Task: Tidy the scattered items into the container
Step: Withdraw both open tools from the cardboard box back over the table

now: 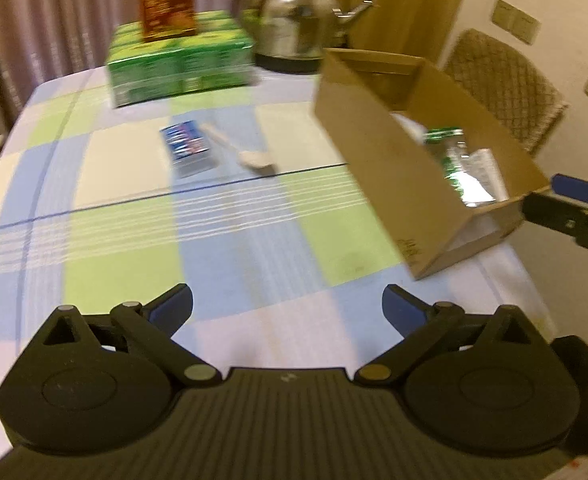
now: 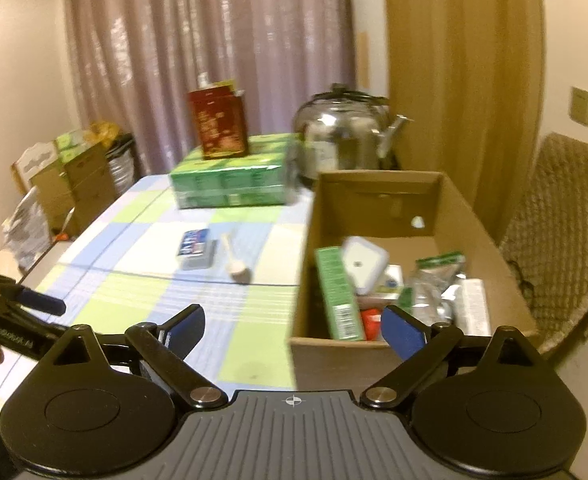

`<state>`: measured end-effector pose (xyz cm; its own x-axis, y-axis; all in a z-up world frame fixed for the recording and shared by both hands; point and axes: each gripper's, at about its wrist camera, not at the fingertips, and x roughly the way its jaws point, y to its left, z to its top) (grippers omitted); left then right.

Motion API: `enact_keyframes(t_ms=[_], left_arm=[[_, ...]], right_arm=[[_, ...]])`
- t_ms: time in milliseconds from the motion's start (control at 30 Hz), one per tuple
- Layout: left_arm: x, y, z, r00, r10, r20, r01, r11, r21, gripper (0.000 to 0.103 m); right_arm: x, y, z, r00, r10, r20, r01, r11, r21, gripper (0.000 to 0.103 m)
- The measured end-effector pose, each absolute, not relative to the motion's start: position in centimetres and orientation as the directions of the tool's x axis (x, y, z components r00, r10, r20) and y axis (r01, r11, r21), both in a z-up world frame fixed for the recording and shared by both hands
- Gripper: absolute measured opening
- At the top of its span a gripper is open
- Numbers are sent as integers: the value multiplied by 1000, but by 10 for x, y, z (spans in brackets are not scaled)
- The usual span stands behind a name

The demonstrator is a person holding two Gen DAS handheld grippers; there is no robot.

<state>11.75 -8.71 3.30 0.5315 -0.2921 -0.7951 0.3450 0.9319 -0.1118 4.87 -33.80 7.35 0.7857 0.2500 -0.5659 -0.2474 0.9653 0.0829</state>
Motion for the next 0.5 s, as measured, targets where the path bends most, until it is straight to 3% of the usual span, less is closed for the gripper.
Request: enact_keyframes(t_ms=[500], left_arm=[[133,-16,23,564,-186,-805,222,973,-69,102]], right_arm=[[85,-252,46,713,351,-607,-435,901,10,93]])
